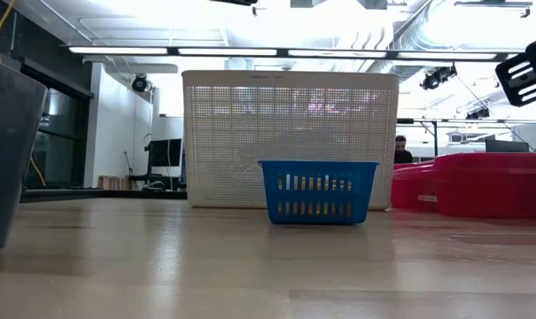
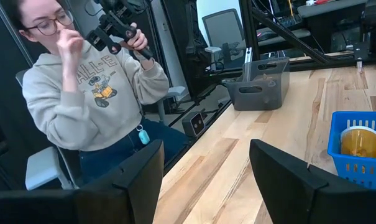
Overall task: Pick & place medical supplies in basket/bin
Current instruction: Return to Home Position
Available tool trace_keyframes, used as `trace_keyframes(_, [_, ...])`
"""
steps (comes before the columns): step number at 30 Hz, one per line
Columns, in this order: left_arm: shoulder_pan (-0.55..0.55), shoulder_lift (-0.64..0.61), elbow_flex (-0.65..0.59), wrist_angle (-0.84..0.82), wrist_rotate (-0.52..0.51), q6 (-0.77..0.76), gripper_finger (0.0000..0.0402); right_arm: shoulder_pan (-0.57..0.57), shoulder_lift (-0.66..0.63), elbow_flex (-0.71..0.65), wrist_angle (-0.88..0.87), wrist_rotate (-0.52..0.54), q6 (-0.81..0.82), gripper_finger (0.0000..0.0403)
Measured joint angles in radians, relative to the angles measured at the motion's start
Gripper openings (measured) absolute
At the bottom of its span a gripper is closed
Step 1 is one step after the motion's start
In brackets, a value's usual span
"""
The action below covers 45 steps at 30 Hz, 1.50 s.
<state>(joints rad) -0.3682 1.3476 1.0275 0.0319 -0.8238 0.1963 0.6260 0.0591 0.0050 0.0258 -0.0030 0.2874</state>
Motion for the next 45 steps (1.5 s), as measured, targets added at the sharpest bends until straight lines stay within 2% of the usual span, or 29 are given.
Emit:
trace_keyframes(13, [-0.118, 0.000, 0.000, -0.286, 0.023, -0.235, 0.0150, 0.000, 0.000, 0.000, 0.000, 0.000, 0.000, 0.0226])
trace_keyframes(19, [-0.138, 0.000, 0.000, -0.298, 0.075, -0.280, 0.0150, 0.000, 0.000, 0.000, 0.000, 0.000, 0.000, 0.0226])
trace_keyframes(32, [-0.140, 0.000, 0.000, -0.325, 0.102, -0.283, 0.0150, 0.000, 0.000, 0.000, 0.000, 0.000, 0.000, 0.0226])
trace_keyframes(38, [-0.140, -0.001, 0.000, -0.401, 0.136, -0.367, 0.0150, 0.000, 0.000, 0.000, 0.000, 0.000, 0.000, 0.0226])
trace_keyframes(45, [-0.132, -0.091, -0.060, -0.405, 0.200, -0.384, 0.0150, 0.000, 0.000, 0.000, 0.000, 0.000, 0.000, 0.0226])
